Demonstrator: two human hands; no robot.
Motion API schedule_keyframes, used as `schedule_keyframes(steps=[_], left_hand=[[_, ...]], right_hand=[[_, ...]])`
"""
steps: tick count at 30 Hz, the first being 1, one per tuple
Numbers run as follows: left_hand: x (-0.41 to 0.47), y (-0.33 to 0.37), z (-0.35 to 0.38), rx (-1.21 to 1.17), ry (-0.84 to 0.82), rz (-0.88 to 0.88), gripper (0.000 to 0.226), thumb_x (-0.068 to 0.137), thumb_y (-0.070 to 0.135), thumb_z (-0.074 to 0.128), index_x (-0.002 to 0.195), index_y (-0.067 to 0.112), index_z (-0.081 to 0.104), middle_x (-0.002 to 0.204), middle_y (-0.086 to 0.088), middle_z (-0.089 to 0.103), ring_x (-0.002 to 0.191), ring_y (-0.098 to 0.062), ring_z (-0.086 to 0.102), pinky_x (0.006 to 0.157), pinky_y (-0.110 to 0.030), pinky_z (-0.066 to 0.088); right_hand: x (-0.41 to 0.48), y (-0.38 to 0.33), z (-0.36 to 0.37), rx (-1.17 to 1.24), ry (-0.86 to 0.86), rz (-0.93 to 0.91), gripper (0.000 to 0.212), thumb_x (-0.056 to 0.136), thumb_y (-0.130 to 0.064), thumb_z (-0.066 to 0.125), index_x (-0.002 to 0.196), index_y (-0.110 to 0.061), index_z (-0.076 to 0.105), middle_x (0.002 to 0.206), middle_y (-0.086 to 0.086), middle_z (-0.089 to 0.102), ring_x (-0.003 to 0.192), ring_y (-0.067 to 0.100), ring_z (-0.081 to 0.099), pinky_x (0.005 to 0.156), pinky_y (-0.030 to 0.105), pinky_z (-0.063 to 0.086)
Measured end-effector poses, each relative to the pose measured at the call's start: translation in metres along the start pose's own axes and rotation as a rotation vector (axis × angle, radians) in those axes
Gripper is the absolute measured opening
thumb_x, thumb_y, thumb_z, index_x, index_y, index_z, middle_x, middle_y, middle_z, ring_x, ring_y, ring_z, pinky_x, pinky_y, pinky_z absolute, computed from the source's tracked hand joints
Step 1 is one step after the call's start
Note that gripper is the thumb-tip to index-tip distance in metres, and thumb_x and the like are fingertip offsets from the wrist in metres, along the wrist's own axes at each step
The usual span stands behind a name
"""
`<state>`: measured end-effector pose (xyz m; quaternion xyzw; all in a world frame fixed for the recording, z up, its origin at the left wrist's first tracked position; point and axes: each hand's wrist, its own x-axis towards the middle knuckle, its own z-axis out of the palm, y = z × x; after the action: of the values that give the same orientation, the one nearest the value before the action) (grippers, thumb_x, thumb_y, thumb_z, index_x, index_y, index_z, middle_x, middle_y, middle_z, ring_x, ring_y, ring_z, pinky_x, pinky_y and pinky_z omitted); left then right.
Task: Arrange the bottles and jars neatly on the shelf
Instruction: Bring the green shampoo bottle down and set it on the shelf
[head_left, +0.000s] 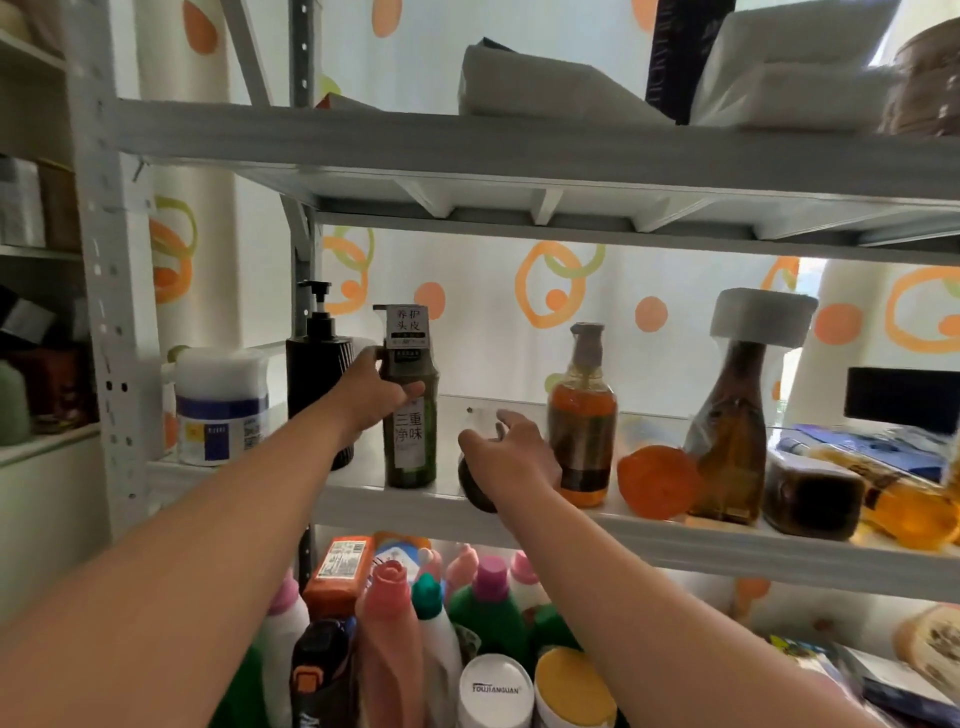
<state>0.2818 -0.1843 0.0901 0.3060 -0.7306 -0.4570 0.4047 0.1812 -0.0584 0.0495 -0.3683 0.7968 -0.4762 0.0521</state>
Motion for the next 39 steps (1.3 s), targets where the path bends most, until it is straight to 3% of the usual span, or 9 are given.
schedule_keyframes(steps=[6,9,11,15,18,25,30,34,39], left_hand=[[0.009,-0.018,0.014,-0.084,-0.049,0.074,0.052,0.088,0.007,0.059,0.135,0.016,0.038,0.114,-0.006,0.059,0.105,-0.021,0.056,0.09,-0.037,0.046],[0.01,-0.034,0.018,-0.235,-0.053,0.035,0.051,0.089,0.007,0.057,0.135,0.019,0.037,0.112,-0.009,0.061,0.107,-0.024,0.058,0.091,-0.04,0.047],[0.009,-0.05,0.019,-0.187,-0.11,0.005,0.053,0.087,0.01,0.061,0.134,0.019,0.038,0.115,-0.008,0.061,0.112,-0.025,0.058,0.097,-0.042,0.047],[0.005,-0.074,0.021,-0.149,-0.175,-0.031,0.045,0.083,0.012,0.066,0.125,0.016,0.048,0.113,-0.005,0.064,0.114,-0.025,0.058,0.099,-0.04,0.046],[0.008,-0.076,0.02,-0.182,-0.2,-0.044,0.043,0.083,0.014,0.066,0.122,0.02,0.048,0.115,-0.005,0.063,0.113,-0.024,0.057,0.1,-0.04,0.045],[0.009,-0.078,0.026,-0.163,-0.169,-0.036,0.04,0.082,0.023,0.068,0.115,0.029,0.046,0.105,0.008,0.062,0.102,-0.015,0.056,0.086,-0.028,0.048],[0.008,-0.078,0.026,-0.153,-0.171,-0.047,0.054,0.081,0.022,0.069,0.129,0.023,0.044,0.119,-0.002,0.061,0.112,-0.022,0.055,0.101,-0.039,0.044],[0.005,-0.076,0.025,-0.15,-0.193,-0.042,0.055,0.08,0.02,0.07,0.129,0.022,0.045,0.123,-0.007,0.06,0.117,-0.025,0.055,0.103,-0.04,0.043],[0.001,-0.078,0.02,-0.113,-0.218,-0.041,0.066,0.077,0.006,0.071,0.135,0.02,0.041,0.128,-0.009,0.056,0.12,-0.027,0.052,0.106,-0.046,0.04]], right_hand=[[0.018,0.004,0.025,-0.1,0.083,-0.049,0.046,0.087,-0.045,0.051,0.129,-0.026,0.046,0.123,0.006,0.057,0.107,0.026,0.056,0.074,0.029,0.037],[0.016,0.007,0.039,-0.211,0.167,-0.101,0.047,0.089,-0.051,0.049,0.13,-0.029,0.044,0.127,0.009,0.049,0.105,0.031,0.056,0.084,0.037,0.045],[0.013,0.011,0.046,-0.321,0.194,-0.17,0.052,0.087,-0.048,0.054,0.132,-0.03,0.037,0.138,0.011,0.038,0.108,0.035,0.054,0.089,0.041,0.046],[0.017,0.028,0.047,-0.343,0.117,-0.233,0.073,0.077,-0.036,0.07,0.129,-0.032,0.019,0.139,0.01,0.022,0.105,0.036,0.053,0.083,0.04,0.049],[0.024,0.036,0.043,-0.35,0.118,-0.229,0.073,0.079,-0.037,0.068,0.129,-0.032,0.016,0.138,0.011,0.024,0.102,0.035,0.057,0.079,0.039,0.052],[0.025,0.04,0.042,-0.387,0.145,-0.217,0.069,0.084,-0.028,0.063,0.135,-0.036,0.017,0.142,0.012,0.018,0.105,0.035,0.054,0.078,0.037,0.052],[0.022,0.046,0.047,-0.334,0.199,-0.22,0.069,0.085,-0.025,0.062,0.136,-0.039,0.018,0.146,0.011,0.013,0.112,0.034,0.049,0.083,0.036,0.052],[0.015,0.051,0.053,-0.394,0.271,-0.316,0.06,0.09,-0.042,0.051,0.138,-0.039,0.017,0.149,0.013,0.014,0.111,0.034,0.051,0.087,0.037,0.049],[0.011,0.055,0.051,-0.382,0.274,-0.363,0.055,0.092,-0.037,0.05,0.138,-0.04,0.021,0.149,0.012,0.015,0.11,0.034,0.053,0.086,0.037,0.05]])
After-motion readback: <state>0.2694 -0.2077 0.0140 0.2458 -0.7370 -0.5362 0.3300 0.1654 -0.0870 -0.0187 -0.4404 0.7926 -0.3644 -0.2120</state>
